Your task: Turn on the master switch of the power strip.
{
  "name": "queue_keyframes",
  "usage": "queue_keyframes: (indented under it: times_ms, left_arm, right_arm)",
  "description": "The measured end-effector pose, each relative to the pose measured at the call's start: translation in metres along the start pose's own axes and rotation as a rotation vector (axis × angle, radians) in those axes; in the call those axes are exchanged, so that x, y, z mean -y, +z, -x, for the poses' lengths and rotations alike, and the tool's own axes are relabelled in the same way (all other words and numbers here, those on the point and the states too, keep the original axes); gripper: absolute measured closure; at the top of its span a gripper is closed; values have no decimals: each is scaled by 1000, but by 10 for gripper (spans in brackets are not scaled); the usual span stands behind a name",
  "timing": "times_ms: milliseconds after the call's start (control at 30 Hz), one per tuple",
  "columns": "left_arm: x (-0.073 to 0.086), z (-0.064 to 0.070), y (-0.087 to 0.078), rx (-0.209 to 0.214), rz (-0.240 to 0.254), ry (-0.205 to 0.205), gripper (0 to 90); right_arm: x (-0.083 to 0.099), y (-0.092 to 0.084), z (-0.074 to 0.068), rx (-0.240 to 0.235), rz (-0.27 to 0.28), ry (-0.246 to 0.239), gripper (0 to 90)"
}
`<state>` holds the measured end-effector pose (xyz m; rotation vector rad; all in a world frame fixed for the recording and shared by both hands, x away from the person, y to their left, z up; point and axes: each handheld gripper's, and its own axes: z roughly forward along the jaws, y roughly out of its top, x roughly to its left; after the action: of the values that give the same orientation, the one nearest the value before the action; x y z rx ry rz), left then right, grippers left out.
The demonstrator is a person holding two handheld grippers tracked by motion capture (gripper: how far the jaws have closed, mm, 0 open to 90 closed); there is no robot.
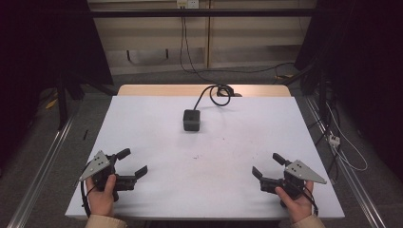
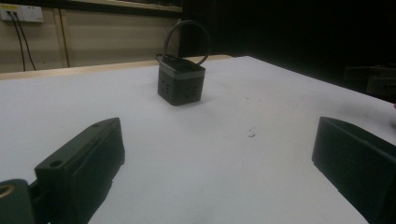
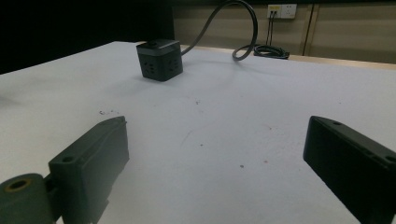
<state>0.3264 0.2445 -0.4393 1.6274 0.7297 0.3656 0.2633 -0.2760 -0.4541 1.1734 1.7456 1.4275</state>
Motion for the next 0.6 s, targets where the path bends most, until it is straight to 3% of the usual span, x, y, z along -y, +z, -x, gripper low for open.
queue_keyframes:
  times_ms: [600]
  left_arm:
    - [-3, -1, 14, 4, -4, 0, 20]
  right_arm:
    - [-1, 0, 0, -5, 1, 2, 65]
